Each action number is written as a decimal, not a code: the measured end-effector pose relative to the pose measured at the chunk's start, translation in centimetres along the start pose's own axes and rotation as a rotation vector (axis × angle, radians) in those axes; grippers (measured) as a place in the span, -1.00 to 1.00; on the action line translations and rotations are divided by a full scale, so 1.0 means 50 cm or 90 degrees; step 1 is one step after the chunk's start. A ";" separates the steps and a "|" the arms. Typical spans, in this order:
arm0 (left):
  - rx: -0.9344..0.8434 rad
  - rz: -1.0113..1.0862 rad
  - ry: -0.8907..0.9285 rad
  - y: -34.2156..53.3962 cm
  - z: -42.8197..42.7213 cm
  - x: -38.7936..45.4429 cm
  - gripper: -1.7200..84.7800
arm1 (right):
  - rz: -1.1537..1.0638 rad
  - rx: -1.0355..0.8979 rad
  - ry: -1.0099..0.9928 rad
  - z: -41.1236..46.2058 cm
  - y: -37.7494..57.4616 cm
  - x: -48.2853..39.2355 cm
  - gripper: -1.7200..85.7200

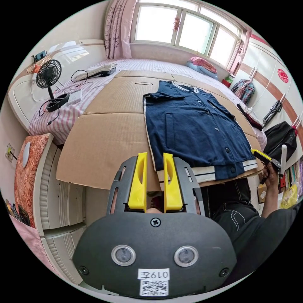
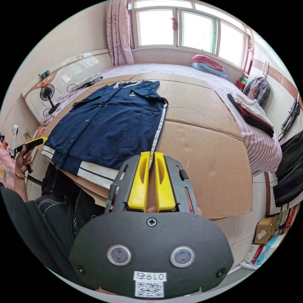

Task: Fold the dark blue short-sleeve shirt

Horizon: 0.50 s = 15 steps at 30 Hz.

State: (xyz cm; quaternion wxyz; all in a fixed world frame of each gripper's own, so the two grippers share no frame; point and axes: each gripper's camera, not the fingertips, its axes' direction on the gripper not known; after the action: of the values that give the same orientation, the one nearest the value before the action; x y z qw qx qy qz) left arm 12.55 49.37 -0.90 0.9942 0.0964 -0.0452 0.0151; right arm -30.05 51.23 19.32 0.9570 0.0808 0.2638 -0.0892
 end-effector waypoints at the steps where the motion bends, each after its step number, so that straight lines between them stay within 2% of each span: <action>1: 0.000 -0.002 0.006 -0.001 -0.002 -0.004 -0.80 | -0.001 0.000 0.002 0.000 -0.001 -0.002 -0.92; 8: -0.037 -0.005 0.040 -0.018 0.017 -0.024 -0.82 | -0.031 -0.007 0.028 0.002 -0.020 -0.037 -0.96; 15: -0.049 0.082 -0.036 -0.041 0.003 0.004 -0.90 | -0.093 -0.022 0.116 0.004 -0.038 -0.090 -0.97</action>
State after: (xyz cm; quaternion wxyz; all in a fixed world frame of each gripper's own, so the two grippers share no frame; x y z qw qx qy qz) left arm 12.79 47.34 -1.14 0.9924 0.0558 -0.0800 0.0745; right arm -34.16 49.92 21.64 0.9212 0.0523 0.3566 -0.1465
